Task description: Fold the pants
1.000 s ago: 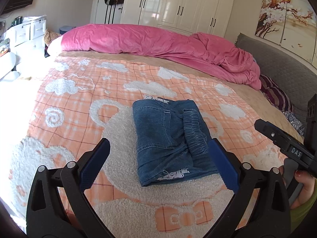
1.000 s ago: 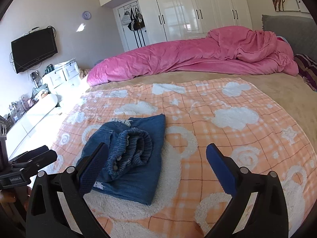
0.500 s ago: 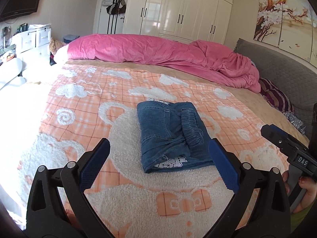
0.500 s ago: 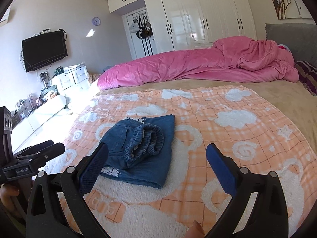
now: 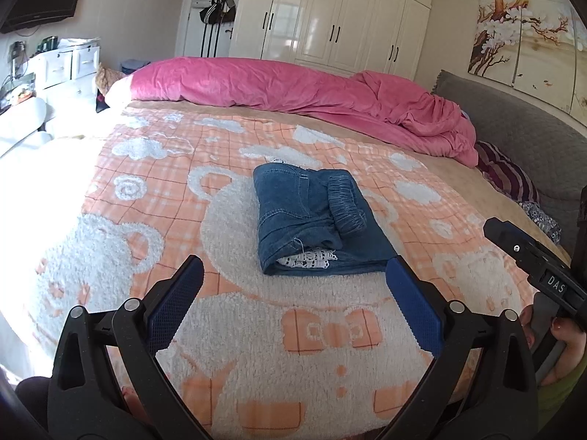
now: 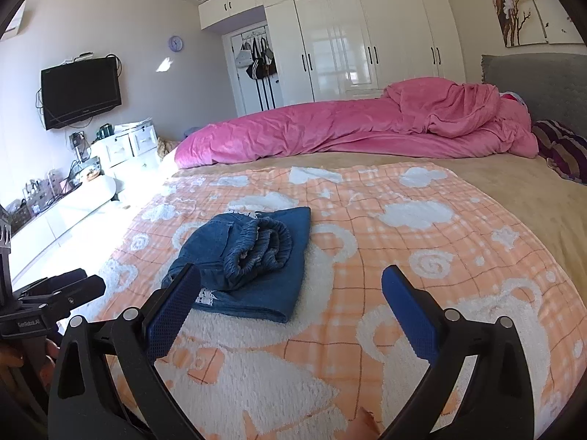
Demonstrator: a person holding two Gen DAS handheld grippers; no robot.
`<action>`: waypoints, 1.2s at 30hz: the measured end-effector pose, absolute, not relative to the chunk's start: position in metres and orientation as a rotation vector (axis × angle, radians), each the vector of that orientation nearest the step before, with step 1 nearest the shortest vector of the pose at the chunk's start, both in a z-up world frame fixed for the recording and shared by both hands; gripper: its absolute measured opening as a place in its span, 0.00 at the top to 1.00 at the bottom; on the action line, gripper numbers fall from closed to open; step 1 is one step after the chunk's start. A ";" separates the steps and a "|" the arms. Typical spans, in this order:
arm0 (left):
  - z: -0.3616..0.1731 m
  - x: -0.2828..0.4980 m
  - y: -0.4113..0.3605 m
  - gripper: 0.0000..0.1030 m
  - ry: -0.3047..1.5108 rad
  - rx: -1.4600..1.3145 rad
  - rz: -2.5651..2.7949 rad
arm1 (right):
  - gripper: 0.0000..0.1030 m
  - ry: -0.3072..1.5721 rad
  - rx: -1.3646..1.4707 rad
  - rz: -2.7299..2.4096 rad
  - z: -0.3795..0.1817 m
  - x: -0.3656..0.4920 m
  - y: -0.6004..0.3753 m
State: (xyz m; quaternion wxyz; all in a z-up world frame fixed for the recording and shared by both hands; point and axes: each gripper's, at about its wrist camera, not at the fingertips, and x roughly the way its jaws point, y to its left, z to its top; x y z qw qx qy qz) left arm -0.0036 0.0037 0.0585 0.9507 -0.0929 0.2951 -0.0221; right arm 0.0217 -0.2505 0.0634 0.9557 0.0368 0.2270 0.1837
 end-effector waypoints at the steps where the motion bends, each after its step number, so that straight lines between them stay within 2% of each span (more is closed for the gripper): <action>1: 0.057 -0.006 0.003 0.09 0.601 -0.188 -0.043 | 0.05 0.460 0.073 0.367 0.063 0.020 -0.251; 23: 0.013 -0.024 -0.004 0.09 0.727 -0.173 -0.019 | 0.05 0.603 0.015 0.346 0.021 -0.012 -0.244; 36: -0.002 -0.015 -0.004 0.09 0.789 -0.159 -0.017 | 0.05 0.632 -0.021 0.332 0.014 -0.006 -0.238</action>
